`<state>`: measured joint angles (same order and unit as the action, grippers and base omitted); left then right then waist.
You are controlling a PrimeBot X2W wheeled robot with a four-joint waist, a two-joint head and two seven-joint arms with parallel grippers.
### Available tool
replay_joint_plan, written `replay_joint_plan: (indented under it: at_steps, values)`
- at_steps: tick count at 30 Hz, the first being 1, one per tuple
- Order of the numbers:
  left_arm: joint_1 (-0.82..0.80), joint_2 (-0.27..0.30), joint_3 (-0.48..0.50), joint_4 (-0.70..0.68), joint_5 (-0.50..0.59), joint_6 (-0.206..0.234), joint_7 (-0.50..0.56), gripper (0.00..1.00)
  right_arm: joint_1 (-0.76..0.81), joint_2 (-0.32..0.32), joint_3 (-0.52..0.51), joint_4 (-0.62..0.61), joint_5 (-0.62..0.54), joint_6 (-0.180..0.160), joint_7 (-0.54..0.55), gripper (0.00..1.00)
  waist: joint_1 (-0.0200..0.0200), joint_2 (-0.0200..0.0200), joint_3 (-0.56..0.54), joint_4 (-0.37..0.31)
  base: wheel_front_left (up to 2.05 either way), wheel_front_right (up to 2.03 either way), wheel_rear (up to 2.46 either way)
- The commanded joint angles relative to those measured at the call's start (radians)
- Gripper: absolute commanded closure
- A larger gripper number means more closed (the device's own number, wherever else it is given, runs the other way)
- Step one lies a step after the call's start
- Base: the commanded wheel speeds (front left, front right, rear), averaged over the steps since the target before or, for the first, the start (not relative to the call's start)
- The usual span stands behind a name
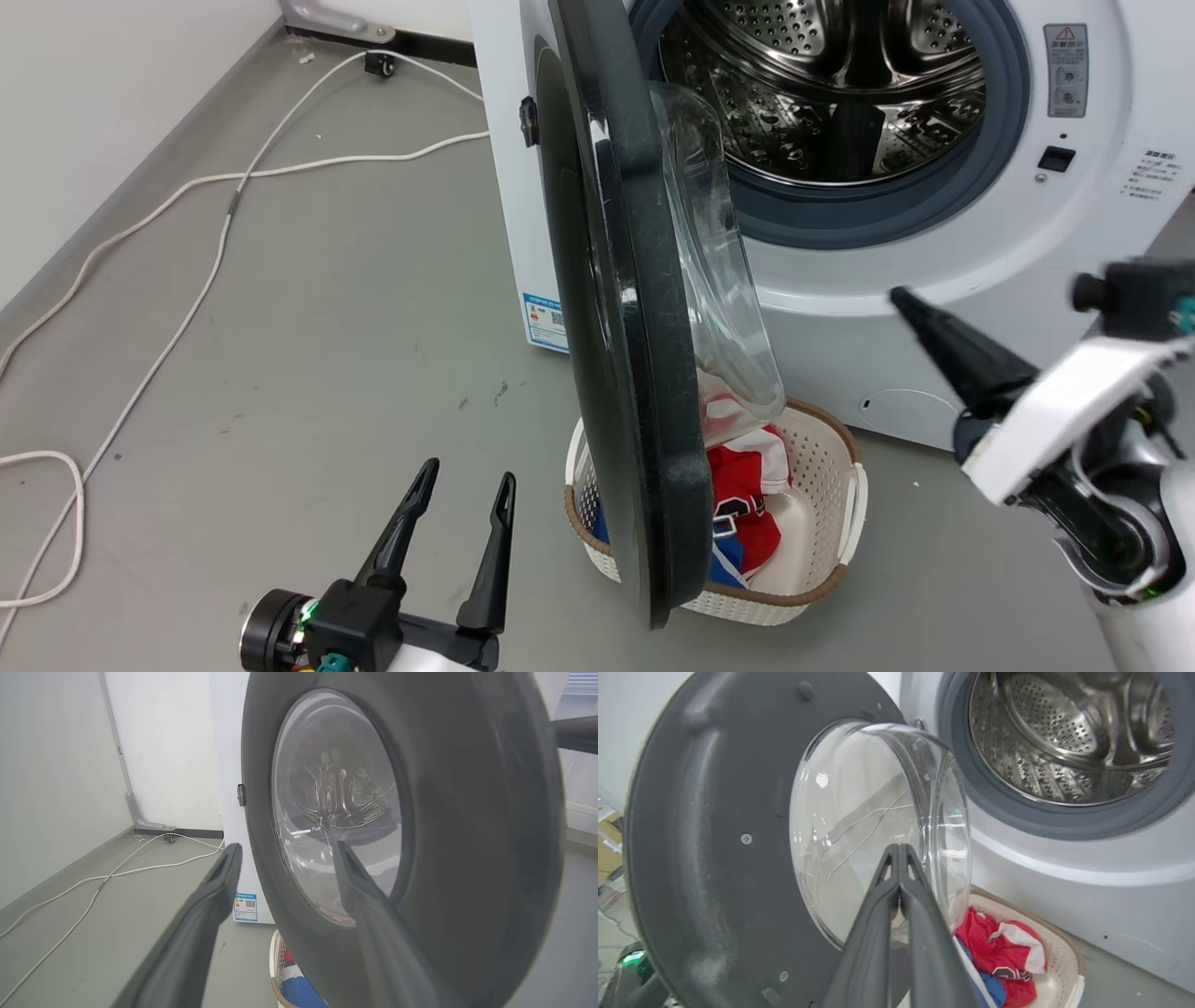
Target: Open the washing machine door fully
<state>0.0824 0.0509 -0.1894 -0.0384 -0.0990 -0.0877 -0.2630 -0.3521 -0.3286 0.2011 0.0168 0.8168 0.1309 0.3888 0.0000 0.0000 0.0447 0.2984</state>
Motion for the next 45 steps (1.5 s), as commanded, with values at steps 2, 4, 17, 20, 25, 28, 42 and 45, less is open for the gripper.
replay_joint_plan:
  at_steps: [2, 4, 17, 20, 25, 28, 42, 45]
  values:
    - [-0.005, -0.001, 0.004, -0.002, 0.000, 0.003, -0.003, 0.00, 0.044, -0.017, 0.003, 0.008, -0.040, 0.000, -0.116, 1.00, 0.0000, 0.0000, -0.005, -0.004, 0.00, 0.00, 0.00]
    - [-0.003, -0.001, 0.008, -0.004, -0.001, 0.004, -0.003, 0.00, 0.073, -0.058, 0.017, 0.019, -0.116, 0.000, -0.231, 1.00, 0.0000, 0.0000, -0.006, -0.007, 0.00, 0.00, 0.00]
    - [0.014, -0.001, 0.036, -0.009, 0.001, 0.003, -0.003, 0.00, 0.286, 0.106, -0.153, 0.167, -0.552, 0.000, -0.626, 0.66, 0.0000, 0.0000, -0.010, -0.030, 0.00, 0.00, 0.00]
    - [0.018, -0.001, 0.038, -0.002, 0.003, -0.001, -0.003, 0.00, 0.328, 0.182, -0.214, 0.167, -0.631, 0.000, -0.646, 0.00, 0.0000, 0.0000, -0.012, -0.033, 0.00, 0.00, 0.00]
    - [0.017, -0.001, 0.036, 0.018, 0.006, -0.007, -0.003, 0.00, 0.379, 0.242, -0.247, 0.155, -0.699, 0.000, -0.654, 0.00, 0.0000, 0.0000, -0.012, -0.039, 0.00, 0.00, 0.00]
    - [0.015, -0.001, 0.033, 0.025, 0.007, -0.008, -0.003, 0.00, 0.390, 0.258, -0.265, 0.133, -0.701, 0.000, -0.655, 0.00, 0.0000, 0.0000, -0.013, -0.041, 0.00, 0.00, 0.00]
    - [0.007, -0.001, 0.025, 0.035, 0.007, -0.003, -0.003, 0.00, 0.412, 0.278, -0.265, 0.054, -0.695, 0.000, -0.654, 0.00, 0.0000, 0.0000, -0.010, -0.050, 0.00, 0.00, 0.00]
    - [0.005, -0.001, 0.024, 0.034, 0.004, -0.002, -0.003, 0.00, 0.416, 0.278, -0.265, 0.050, -0.694, 0.000, -0.654, 0.00, 0.0000, 0.0000, -0.011, -0.049, 0.00, 0.00, 0.00]
